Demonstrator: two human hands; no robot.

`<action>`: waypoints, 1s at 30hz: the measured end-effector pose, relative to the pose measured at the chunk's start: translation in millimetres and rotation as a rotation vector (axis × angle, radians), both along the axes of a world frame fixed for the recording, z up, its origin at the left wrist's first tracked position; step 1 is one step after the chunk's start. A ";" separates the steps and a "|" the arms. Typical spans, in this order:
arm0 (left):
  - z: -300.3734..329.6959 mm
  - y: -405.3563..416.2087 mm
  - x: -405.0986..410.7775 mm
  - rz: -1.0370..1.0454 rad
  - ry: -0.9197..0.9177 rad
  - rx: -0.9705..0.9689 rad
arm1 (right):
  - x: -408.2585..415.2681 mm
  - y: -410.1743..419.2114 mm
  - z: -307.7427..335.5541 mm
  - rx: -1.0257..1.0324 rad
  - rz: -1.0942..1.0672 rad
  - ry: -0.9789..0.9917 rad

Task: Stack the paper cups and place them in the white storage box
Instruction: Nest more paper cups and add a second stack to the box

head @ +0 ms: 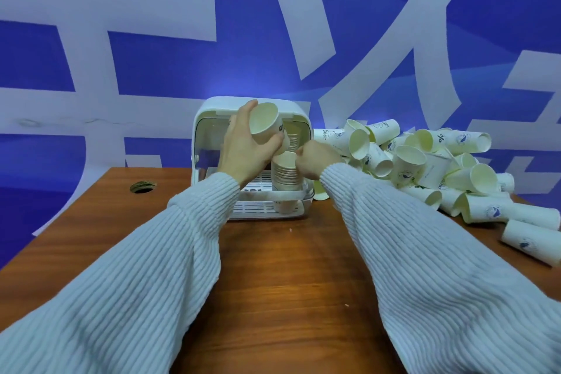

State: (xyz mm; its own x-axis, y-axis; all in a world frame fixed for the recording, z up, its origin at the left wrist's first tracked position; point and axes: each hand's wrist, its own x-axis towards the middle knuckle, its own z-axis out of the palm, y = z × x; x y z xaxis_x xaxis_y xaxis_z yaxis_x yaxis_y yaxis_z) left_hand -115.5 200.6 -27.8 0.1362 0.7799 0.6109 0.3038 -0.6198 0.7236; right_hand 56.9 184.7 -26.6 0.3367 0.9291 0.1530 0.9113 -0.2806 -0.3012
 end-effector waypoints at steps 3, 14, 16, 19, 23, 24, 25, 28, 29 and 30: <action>3.8 8.7 14.2 -0.022 0.075 -0.046 | 3.2 -0.2 7.6 -0.084 0.056 0.039; -8.7 16.7 41.5 -0.114 0.673 -0.179 | 18.9 -15.8 -8.6 -0.049 0.105 0.695; -19.1 15.5 40.7 -0.137 0.708 -0.164 | 21.1 -19.8 -14.5 -0.054 0.120 0.676; -30.5 19.4 38.6 -0.147 0.683 -0.091 | 22.4 -21.3 -27.0 -0.015 0.144 0.559; -24.9 19.6 43.8 -0.101 0.807 -0.052 | 29.1 -25.7 -37.1 0.189 0.077 0.587; -22.6 18.0 44.1 -0.072 0.852 -0.045 | 31.3 -29.6 -36.3 0.220 0.067 0.576; -22.4 18.1 42.2 -0.020 0.874 -0.015 | 32.7 -33.1 -34.5 0.239 0.061 0.590; -23.9 -2.0 47.6 0.142 0.720 0.233 | 49.5 -60.6 -27.0 0.280 0.034 0.604; -26.2 -10.8 55.2 0.150 0.643 0.308 | 58.4 -71.3 -25.7 0.296 0.023 0.598; -29.5 -19.4 66.2 0.119 0.588 0.351 | 67.3 -83.4 -24.2 0.312 0.010 0.584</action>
